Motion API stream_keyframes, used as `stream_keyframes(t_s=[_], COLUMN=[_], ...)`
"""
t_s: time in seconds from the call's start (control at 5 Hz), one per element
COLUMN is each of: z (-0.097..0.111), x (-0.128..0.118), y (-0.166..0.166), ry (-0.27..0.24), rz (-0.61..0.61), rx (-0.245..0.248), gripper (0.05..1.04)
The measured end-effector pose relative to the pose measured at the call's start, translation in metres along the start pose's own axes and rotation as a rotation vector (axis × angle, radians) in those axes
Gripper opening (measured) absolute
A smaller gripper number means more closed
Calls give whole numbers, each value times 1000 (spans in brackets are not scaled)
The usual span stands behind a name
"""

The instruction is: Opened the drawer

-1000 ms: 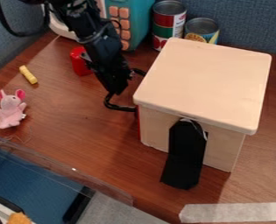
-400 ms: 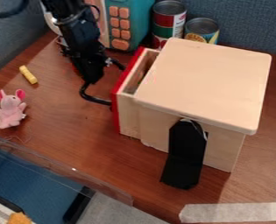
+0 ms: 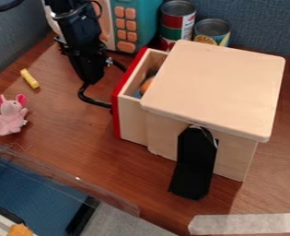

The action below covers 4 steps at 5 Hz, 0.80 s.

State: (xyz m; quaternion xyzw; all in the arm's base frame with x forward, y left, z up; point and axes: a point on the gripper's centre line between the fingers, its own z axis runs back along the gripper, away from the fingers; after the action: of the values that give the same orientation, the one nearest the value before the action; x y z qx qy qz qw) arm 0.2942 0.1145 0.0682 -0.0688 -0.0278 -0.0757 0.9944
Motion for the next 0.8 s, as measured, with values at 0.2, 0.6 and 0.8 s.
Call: stream_keyframes(t_s=[0.2,0.6,0.8], z=[0,-6,-4], x=[-4,-12,-16], y=[8,23,31], ry=[31,60,67], rz=[14,44,52], rx=[-9,-23,-36], gripper=[183,183,183])
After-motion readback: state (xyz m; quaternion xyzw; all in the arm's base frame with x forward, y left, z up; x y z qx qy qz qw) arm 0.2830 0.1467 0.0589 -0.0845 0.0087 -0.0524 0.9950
